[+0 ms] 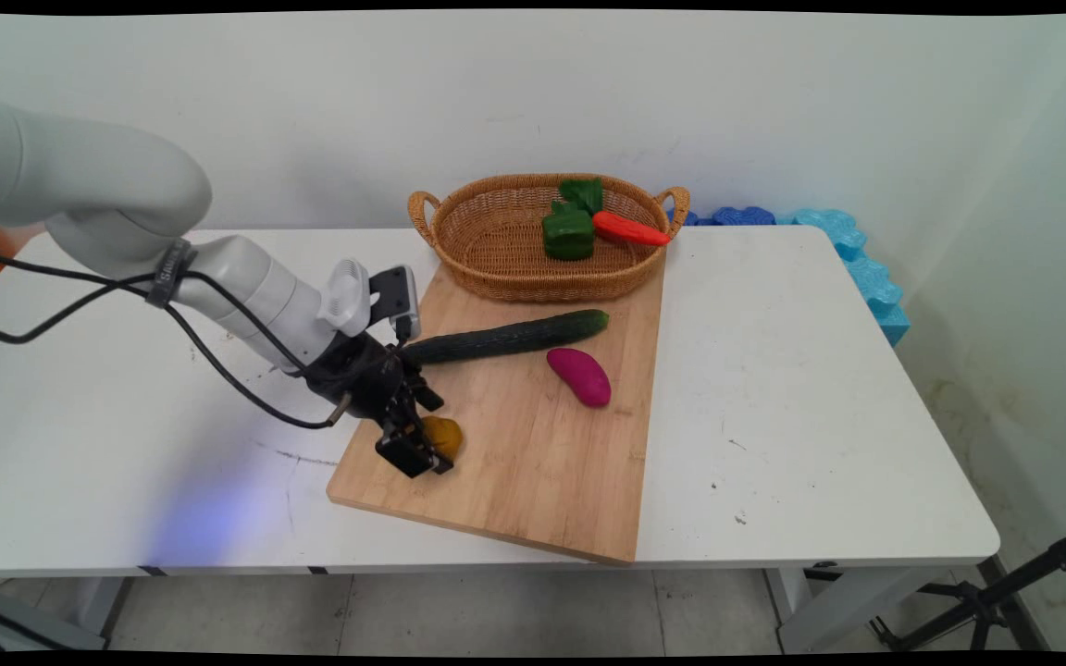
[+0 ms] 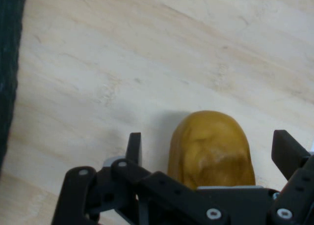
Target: Pick up the potato from the cutting board, then place the picked object in the vegetable basket
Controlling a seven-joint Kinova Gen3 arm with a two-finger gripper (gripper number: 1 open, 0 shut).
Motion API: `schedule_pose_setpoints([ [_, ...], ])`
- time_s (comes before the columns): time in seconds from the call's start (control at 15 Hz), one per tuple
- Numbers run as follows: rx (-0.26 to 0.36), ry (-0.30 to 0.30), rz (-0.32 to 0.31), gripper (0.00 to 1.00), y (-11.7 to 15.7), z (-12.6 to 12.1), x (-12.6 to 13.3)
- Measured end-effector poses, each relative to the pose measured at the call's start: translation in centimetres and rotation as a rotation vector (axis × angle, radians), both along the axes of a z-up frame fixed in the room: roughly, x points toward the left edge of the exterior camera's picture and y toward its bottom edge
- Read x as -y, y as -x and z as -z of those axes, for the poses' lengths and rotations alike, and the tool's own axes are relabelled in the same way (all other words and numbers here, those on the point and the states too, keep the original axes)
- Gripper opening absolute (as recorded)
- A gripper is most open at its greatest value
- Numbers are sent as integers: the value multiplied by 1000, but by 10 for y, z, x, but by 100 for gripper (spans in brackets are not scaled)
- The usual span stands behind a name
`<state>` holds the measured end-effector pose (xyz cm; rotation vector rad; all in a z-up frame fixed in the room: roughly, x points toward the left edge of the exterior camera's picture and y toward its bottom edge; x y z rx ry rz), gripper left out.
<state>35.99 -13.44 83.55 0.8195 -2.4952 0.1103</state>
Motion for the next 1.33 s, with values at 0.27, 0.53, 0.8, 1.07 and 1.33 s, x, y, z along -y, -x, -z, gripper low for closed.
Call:
schedule_pose_setpoints([
  [0.27, 10, 1, 9, 0, 1, 5, -3],
  [0.53, 17, 4, 24, 0, 2, 7, -6],
  [0.8, 20, 11, 38, 0, 2, 6, -8],
  [1.07, 20, 27, 49, 0, 2, -2, -5],
  [1.33, 17, 60, 63, 0, 3, -21, 5],
])
